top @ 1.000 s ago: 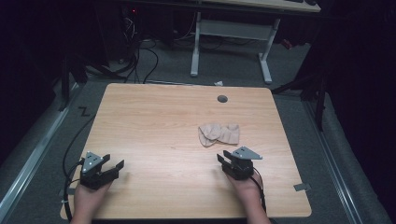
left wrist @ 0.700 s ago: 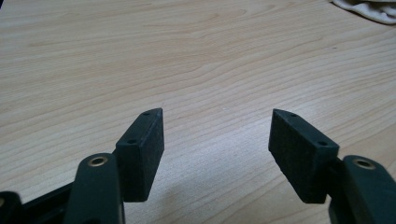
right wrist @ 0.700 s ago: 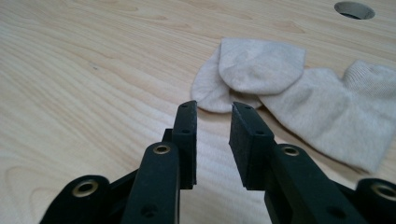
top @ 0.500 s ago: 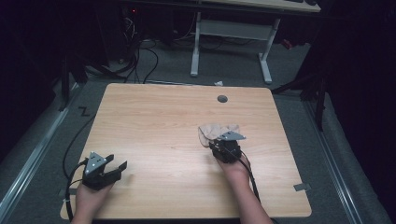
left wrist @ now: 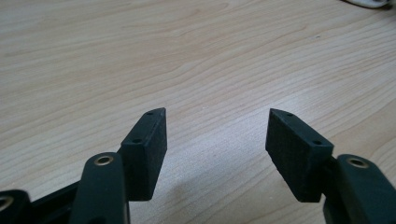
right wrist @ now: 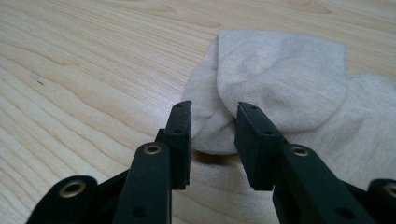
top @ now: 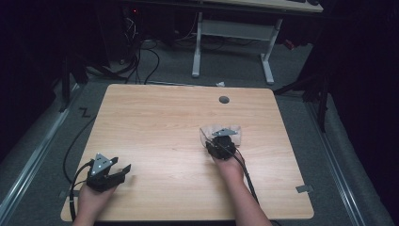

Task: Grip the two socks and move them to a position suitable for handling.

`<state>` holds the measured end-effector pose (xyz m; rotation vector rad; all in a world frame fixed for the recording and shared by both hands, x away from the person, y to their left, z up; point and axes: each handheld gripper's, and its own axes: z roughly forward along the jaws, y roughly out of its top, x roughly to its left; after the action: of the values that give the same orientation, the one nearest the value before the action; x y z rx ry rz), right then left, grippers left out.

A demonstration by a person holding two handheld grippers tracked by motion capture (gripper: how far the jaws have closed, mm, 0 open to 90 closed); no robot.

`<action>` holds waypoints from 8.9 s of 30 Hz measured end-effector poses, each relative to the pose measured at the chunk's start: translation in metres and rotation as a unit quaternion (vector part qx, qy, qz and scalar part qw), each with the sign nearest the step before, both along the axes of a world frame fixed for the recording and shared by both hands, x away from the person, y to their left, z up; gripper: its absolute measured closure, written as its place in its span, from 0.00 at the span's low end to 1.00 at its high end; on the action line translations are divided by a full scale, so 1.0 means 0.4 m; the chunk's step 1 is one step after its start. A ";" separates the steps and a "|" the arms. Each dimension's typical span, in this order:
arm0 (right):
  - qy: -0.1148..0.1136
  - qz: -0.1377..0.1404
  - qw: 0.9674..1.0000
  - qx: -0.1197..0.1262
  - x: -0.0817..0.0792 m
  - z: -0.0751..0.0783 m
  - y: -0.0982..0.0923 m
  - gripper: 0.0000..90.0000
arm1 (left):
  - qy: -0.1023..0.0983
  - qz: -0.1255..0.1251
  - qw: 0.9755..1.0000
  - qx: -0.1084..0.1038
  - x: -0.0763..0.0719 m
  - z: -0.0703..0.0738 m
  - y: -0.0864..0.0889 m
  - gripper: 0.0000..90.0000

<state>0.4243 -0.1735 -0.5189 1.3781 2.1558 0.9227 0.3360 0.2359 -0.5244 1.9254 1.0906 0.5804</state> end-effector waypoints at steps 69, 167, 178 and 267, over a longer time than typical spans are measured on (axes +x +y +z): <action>0.006 0.216 0.976 0.033 -0.296 -0.012 0.219 0.86 | 0.011 -0.039 0.999 0.033 -0.007 -0.007 -0.049 0.44; -0.013 0.212 0.977 0.010 -0.304 -0.033 0.191 0.95 | 0.030 -0.156 0.987 0.029 -0.040 -0.001 -0.323 0.59; -0.008 0.211 0.977 0.012 -0.303 -0.033 0.182 0.96 | -0.003 -0.099 0.995 0.012 -0.021 0.038 -0.243 0.92; -0.039 0.060 0.997 -0.010 -0.226 0.073 -0.047 0.82 | 0.003 -0.102 0.995 -0.020 -0.030 0.003 -0.158 0.60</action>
<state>0.3340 -0.1922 -0.4899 1.1930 2.2033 0.9788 0.3242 0.1729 -0.5230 1.9760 0.8894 0.4368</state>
